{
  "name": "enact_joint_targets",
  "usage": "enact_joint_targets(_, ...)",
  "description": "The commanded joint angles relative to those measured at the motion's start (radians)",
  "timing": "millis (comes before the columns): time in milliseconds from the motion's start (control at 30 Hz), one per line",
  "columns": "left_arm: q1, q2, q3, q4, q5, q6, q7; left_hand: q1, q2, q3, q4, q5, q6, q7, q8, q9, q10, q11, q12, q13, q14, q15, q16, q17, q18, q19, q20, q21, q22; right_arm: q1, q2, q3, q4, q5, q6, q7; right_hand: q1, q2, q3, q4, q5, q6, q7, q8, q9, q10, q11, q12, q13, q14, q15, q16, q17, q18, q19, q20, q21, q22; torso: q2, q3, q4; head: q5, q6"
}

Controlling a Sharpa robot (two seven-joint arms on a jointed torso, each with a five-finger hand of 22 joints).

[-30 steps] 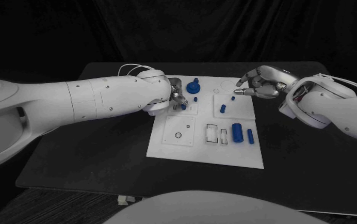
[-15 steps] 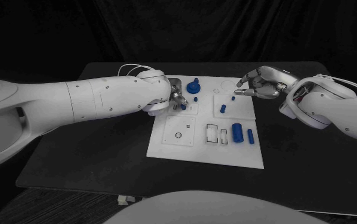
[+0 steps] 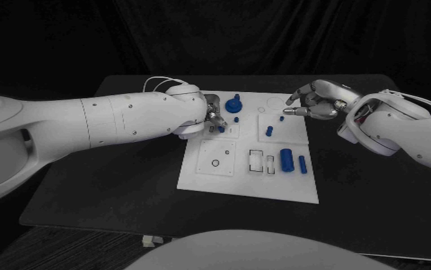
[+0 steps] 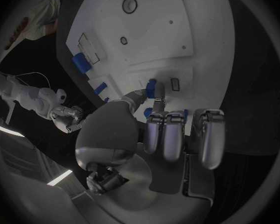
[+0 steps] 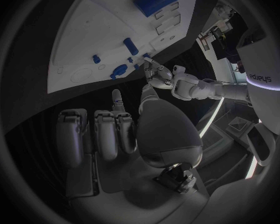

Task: Assemble the parts on the task board

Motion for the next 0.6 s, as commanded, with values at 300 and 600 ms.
enact_joint_targets(300,-0.002,0.004,0.000,-0.002,-0.051,0.021,0.008,0.014,0.000,0.153,-0.154,0.001,0.000,-0.005,0.005,0.002,0.104,-0.002,0.004,0.263,0.104,-0.004,0.007,0.263,0.017,0.052,-0.002,-0.007,0.181,-0.005,-0.002,0.001,-0.001,-0.001,0.004,-0.010,0.014,-0.001,-0.005,-0.002,0.004,0.005,0.003,0.003,-0.001,0.104,0.008,0.003,0.263,0.108,0.007,0.003,0.263,-0.011,0.095,0.006,-0.004,0.257,0.000,0.0001,0.0002,0.001,0.000)
enact_joint_targets(600,-0.002,0.008,0.000,-0.003,-0.068,0.042,0.005,0.018,-0.002,0.155,-0.156,0.004,0.001,-0.004,0.005,0.004,0.104,-0.002,0.004,0.263,0.104,-0.004,0.007,0.263,0.017,0.052,-0.003,-0.007,0.181,-0.007,-0.003,0.001,-0.002,-0.001,0.005,-0.010,0.014,-0.001,-0.005,-0.002,0.004,0.005,0.003,0.003,-0.001,0.104,0.008,0.003,0.263,0.108,0.007,0.003,0.263,-0.011,0.095,0.006,-0.004,0.257,0.000,0.0001,0.0002,0.000,0.000)
